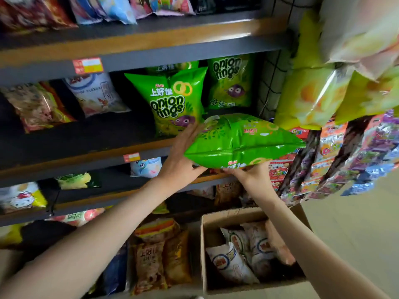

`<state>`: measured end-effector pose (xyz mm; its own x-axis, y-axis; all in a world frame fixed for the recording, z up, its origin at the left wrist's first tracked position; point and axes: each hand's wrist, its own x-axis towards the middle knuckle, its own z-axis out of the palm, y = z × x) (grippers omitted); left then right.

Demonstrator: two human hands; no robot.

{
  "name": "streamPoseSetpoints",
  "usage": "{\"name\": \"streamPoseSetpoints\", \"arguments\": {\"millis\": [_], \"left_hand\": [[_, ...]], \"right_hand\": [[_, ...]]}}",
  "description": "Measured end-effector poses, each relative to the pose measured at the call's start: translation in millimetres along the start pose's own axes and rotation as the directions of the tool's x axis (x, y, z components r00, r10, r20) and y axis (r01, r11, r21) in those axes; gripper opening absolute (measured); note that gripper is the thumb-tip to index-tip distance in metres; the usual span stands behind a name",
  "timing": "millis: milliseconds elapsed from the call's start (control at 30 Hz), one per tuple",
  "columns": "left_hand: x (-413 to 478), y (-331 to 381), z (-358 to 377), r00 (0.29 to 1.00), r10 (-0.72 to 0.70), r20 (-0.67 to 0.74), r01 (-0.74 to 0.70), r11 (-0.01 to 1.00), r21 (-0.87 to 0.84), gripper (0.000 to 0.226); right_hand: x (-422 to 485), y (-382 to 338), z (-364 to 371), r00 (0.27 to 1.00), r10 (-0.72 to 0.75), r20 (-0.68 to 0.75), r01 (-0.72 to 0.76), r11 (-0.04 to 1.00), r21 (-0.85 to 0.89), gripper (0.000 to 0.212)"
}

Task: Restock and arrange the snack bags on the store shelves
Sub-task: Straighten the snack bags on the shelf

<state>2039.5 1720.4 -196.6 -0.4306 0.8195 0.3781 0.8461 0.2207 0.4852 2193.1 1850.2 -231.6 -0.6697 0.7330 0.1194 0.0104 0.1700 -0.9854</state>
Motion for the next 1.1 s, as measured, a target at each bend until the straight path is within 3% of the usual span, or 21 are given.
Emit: {"name": "streamPoseSetpoints", "arguments": {"millis": [100, 200, 367, 500, 600, 667, 767, 900, 1100], "left_hand": [[21.3, -2.0, -1.2, 0.999, -0.019, -0.035, 0.021, 0.998, 0.055, 0.067], [40.1, -2.9, 2.3, 0.998, -0.034, 0.052, 0.035, 0.999, -0.017, 0.052], [63.0, -1.4, 16.5, 0.999, 0.0, 0.038, 0.004, 0.994, -0.105, 0.054], [78.7, -1.6, 19.8, 0.997, -0.022, -0.073, 0.016, 0.996, -0.085, 0.054], [84.4, 1.9, 19.8, 0.983, -0.044, -0.178, 0.05, 0.998, 0.028, 0.066], [85.6, 3.4, 20.8, 0.971, 0.015, -0.238, 0.009, 0.995, 0.099, 0.064], [88.1, -11.3, 24.5, 0.934, 0.154, -0.323, -0.047, 0.947, 0.316, 0.059], [84.5, -43.8, 22.2, 0.896, 0.329, -0.299, -0.069, 0.767, 0.638, 0.069], [78.8, -86.5, 7.6, 0.91, 0.338, -0.239, -0.059, 0.678, 0.733, 0.097]], "right_hand": [[21.5, -8.3, 13.0, 0.983, -0.104, -0.15, 0.1, 0.994, -0.034, 0.031], [43.4, -13.8, 15.7, 0.949, -0.195, -0.246, 0.224, 0.97, 0.096, 0.087], [60.4, 0.8, 2.3, 0.9, -0.323, -0.292, 0.363, 0.927, 0.092, 0.073], [72.6, 9.8, 4.5, 0.909, -0.363, -0.206, 0.363, 0.931, -0.04, 0.09], [88.6, 8.3, 16.4, 0.926, -0.324, -0.195, 0.298, 0.942, -0.154, 0.128], [100.7, 3.9, 26.0, 0.911, -0.329, -0.248, 0.304, 0.943, -0.131, 0.137], [118.5, -1.4, 34.6, 0.899, -0.31, -0.31, 0.31, 0.949, -0.05, 0.131], [134.8, 1.1, 37.0, 0.881, -0.275, -0.386, 0.267, 0.961, -0.074, 0.121], [144.7, 9.1, 38.9, 0.859, -0.261, -0.44, 0.157, 0.953, -0.258, 0.119]]}}
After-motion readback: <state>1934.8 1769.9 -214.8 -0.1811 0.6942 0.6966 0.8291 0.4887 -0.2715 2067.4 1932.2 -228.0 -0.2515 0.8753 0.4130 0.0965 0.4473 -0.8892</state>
